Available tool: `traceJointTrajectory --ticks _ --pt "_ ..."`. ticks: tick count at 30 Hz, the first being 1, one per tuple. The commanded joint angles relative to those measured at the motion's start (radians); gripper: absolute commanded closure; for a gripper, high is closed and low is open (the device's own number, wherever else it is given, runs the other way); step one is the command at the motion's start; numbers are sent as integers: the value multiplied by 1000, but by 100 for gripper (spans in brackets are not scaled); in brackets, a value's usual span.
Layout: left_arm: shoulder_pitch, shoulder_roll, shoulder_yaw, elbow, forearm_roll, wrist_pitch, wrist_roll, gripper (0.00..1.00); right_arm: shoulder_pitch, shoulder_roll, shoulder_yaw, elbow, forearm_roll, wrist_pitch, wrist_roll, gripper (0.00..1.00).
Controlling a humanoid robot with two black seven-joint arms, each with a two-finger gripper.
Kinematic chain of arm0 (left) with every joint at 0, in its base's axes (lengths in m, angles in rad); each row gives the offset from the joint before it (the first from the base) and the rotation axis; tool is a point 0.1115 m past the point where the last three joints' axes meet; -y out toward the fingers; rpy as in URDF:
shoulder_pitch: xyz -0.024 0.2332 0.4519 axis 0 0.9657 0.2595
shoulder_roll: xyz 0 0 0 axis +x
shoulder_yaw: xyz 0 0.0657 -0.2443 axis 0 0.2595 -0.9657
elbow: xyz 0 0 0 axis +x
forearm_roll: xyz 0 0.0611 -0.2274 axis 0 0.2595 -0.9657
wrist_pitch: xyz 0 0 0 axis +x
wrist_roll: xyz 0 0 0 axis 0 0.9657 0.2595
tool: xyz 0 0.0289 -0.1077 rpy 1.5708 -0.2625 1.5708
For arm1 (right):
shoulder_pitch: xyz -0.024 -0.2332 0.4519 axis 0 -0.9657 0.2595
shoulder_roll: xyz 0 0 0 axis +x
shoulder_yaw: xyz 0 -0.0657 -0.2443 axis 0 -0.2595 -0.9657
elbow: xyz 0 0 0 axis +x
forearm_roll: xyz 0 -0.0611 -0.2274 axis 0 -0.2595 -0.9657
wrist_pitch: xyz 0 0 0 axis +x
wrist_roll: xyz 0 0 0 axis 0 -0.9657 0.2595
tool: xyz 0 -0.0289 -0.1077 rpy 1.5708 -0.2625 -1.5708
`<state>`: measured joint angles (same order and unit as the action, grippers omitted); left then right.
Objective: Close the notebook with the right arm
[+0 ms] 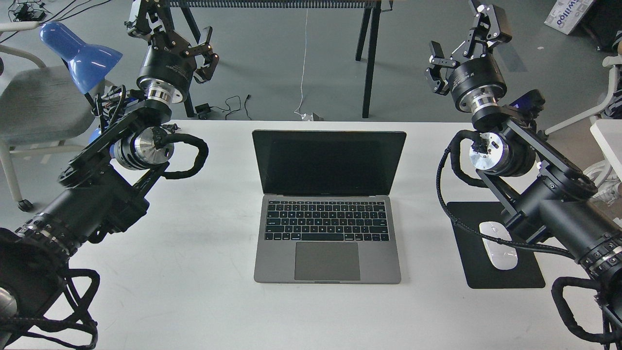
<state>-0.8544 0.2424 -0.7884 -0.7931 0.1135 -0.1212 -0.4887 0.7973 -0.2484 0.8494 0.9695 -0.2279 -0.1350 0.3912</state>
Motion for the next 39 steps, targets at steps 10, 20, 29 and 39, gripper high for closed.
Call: traceJointTrajectory --ticks 10,20,29,39 --pt "-2 -5 0 0 2 26 0 0 2 -2 -4 1 1 0 0 0" --pt "-2 -5 0 0 0 26 0 0 2 -12 -19 3 -2 1 -2 0" --pt "0 -5 0 0 0 26 0 0 11 -31 -29 2 -16 1 -2 0" --pt "-1 -5 0 0 0 26 0 0 233 -129 -421 -15 -103 0 -17 0"
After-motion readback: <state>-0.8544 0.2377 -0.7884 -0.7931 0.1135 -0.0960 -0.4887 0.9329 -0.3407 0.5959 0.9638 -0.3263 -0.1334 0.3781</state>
